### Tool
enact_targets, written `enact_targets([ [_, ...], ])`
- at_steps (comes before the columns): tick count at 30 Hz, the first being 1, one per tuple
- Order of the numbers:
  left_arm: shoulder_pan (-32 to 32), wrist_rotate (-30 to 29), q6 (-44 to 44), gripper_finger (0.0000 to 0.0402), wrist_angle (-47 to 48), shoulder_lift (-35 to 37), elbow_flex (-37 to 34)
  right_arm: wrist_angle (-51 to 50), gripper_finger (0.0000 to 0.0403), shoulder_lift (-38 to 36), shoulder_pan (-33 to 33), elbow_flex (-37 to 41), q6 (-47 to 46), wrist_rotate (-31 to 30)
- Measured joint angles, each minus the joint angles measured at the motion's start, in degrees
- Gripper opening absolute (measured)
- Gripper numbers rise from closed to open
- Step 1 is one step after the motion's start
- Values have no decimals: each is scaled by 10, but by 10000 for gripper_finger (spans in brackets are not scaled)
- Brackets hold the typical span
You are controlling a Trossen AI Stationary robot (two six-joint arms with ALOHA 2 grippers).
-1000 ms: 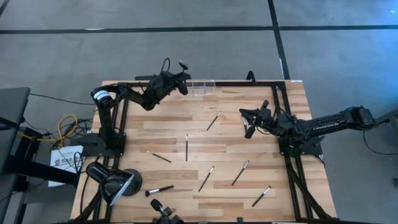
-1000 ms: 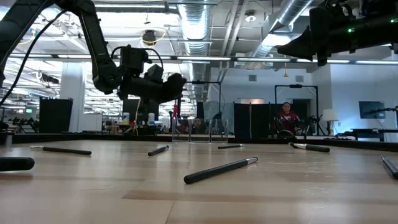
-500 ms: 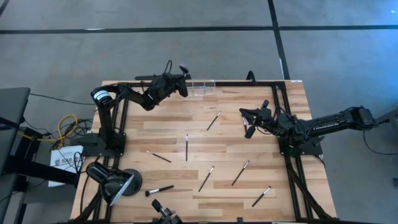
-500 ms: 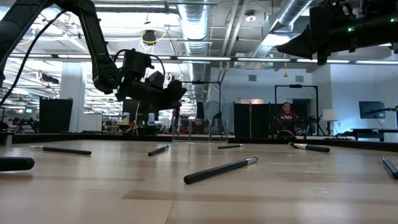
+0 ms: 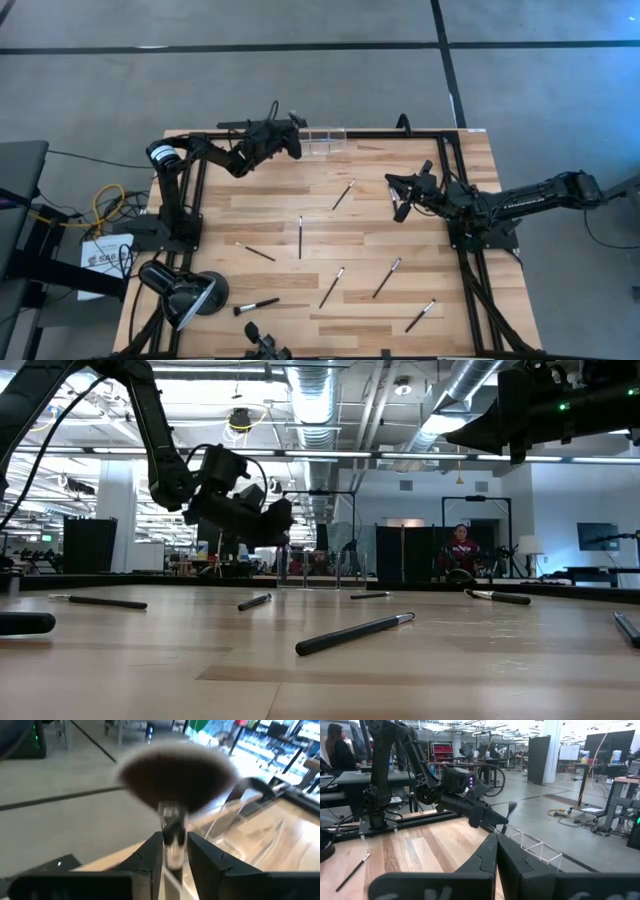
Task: Sort items
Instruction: Put the highlighter brush into the left section of the transparent organizer, then put the blush brush into the left section of the transparent organizer
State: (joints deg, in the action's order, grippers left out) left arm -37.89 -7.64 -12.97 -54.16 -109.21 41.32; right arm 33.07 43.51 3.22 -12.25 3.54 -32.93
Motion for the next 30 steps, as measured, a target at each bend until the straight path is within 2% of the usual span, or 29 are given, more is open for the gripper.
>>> enact_targets([
  [12, 3, 12, -15, 126, 24, 20, 0, 0, 0, 0, 0, 0, 0, 0],
  [15, 12, 21, -24, 131, 67, 59, 0, -6, 0, 0, 0, 0, -7, 0],
  [19, 43, 22, -21, 138, 208, 132, -3, -28, 0, 0, 0, 0, -26, 0],
  [22, 76, 13, -4, 143, 272, 185, -30, -50, 0, 0, 0, 0, -39, 0],
  [26, 119, 5, 3, 145, 271, 257, -91, -94, 0, 0, -10, 0, -95, -4],
  [30, 156, 6, 5, 141, 220, 322, -161, -196, 0, 1, -35, -19, -162, -4],
])
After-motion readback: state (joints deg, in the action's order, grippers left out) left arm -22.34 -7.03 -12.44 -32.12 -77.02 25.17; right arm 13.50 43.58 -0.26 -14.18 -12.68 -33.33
